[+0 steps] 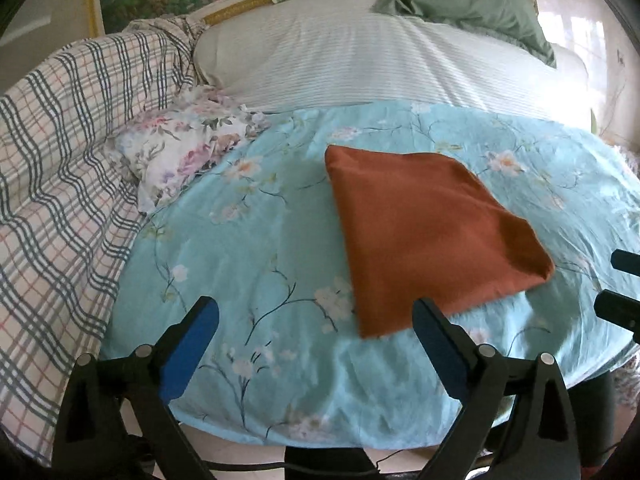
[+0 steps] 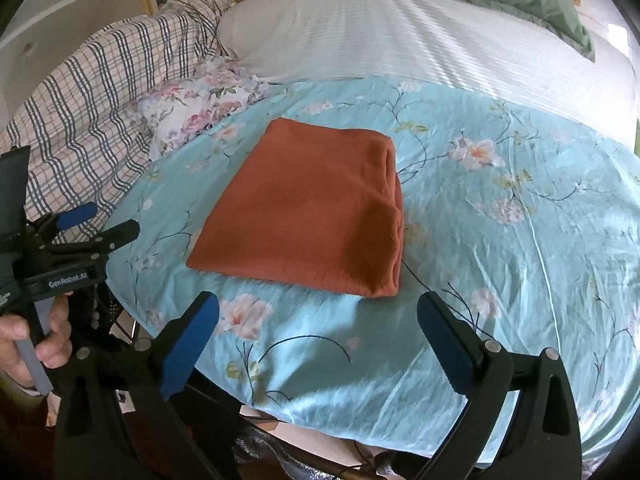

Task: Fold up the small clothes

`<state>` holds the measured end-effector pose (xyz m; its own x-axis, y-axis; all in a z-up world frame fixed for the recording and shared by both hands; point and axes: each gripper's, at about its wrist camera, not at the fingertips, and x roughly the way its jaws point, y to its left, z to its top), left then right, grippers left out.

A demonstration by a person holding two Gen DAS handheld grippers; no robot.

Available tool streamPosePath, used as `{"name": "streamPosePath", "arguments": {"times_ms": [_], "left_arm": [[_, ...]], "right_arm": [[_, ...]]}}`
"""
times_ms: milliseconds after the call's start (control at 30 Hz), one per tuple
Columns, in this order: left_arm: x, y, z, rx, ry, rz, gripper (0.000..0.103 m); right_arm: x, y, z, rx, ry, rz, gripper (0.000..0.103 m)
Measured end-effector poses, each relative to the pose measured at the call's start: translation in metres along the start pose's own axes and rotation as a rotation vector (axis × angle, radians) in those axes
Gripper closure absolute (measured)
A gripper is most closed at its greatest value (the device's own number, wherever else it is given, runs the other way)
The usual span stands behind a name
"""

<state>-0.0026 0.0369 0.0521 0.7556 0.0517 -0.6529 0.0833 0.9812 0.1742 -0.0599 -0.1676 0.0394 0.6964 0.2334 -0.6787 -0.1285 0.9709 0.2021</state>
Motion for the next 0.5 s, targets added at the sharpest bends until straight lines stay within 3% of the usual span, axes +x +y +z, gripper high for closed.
{"name": "streamPosePath", "arguments": {"times_ms": [167,500], "left_arm": [[0.012,-0.014,0.001,0.055,0.011,0.033,0.005],[0.035,-0.026,0.006,0.060,0.077,-0.010,0.005]], "right_arm": [[0.010,-0.007,0.003,0.021,0.014,0.025,0.003],[0.034,-0.018,0.017,0.025,0.056,0.048,0.003]]}}
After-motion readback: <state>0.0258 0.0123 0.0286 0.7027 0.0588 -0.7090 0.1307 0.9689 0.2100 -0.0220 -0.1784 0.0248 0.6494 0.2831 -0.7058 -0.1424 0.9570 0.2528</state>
